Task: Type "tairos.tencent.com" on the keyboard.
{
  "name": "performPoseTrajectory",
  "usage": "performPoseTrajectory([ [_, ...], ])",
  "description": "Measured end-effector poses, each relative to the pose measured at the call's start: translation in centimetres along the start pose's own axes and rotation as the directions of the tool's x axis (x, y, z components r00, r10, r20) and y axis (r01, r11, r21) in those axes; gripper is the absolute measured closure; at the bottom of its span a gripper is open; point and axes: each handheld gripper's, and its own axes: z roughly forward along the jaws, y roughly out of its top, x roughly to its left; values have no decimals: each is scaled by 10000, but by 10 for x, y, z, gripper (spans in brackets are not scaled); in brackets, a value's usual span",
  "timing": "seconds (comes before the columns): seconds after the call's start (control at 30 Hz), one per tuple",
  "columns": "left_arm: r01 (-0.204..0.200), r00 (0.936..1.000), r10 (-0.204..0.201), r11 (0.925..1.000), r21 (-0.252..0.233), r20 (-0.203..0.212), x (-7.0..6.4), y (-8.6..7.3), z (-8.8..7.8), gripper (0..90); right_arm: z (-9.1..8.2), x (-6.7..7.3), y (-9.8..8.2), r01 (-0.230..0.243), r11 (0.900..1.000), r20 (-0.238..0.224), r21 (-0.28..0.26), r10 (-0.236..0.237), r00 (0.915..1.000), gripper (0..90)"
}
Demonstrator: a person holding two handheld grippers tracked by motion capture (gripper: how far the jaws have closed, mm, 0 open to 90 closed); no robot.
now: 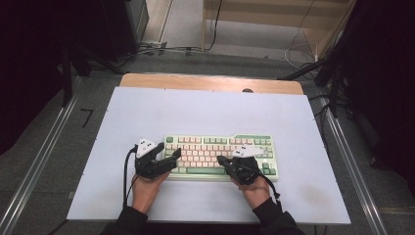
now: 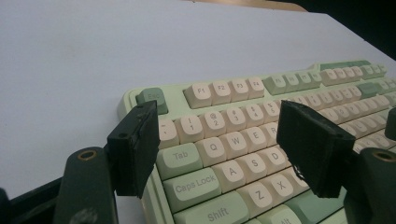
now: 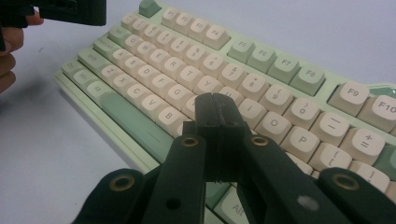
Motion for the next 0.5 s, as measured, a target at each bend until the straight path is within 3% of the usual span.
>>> performPoseTrajectory([
  [0.5, 11, 10000, -11, 10000, 20, -4, 0, -1, 0, 302, 16, 2, -5, 73, 9990, 153, 450, -80, 9999, 873],
])
